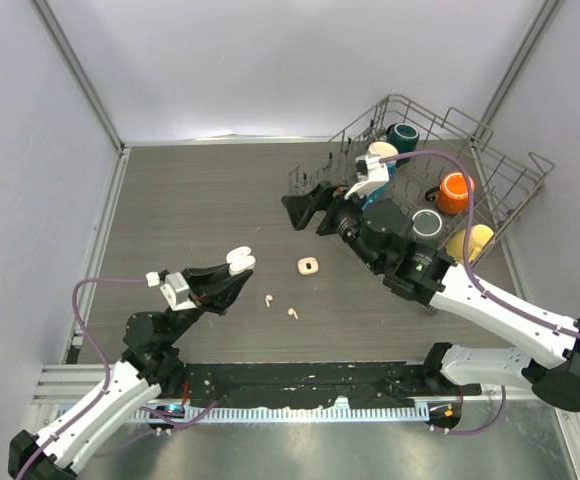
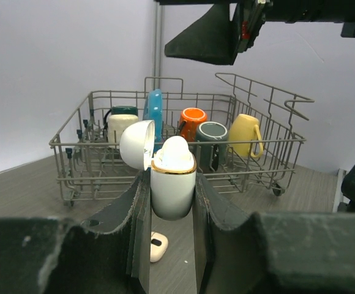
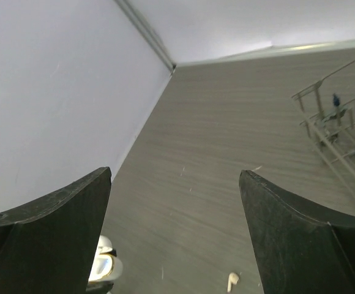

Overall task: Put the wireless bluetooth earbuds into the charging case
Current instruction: Place the earbud in the charging case, then close the charging case.

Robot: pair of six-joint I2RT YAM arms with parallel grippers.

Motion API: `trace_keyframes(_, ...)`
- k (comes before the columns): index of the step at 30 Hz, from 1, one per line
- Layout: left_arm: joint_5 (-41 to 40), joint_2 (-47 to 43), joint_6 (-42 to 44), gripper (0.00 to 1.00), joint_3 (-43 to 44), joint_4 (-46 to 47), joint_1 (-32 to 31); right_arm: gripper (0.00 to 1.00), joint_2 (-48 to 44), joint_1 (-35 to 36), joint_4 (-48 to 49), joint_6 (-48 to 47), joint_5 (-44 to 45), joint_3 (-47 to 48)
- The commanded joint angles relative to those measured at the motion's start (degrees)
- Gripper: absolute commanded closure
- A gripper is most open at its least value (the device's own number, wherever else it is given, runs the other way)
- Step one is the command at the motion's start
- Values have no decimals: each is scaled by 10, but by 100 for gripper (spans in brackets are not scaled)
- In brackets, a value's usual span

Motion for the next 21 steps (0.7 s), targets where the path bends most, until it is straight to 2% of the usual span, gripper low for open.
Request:
trace_keyframes(1,37,-9,-5,100,35,-12,-1,9,13,-3,-71,27,-89,41)
trace_keyframes(4,61,-18,-11,100,46,-45,-1,9,1,-5,-51,60,-48,27)
trace_keyframes(8,74,-34,-13,100,45,-71,-1,9,-25,-14,25,33,-121,-33)
trace_keyframes(11,73,-41,-14,100,32,-63,-1,9,-10,-18,-26,37,-119,-4)
trace_keyframes(18,102,6,-3,100,62,-57,-1,9,55,-18,-64,-8,-265,58)
trace_keyframes(21,117,36,-18,100,69,-44,0,9,76,-18,-64,-11,-282,64)
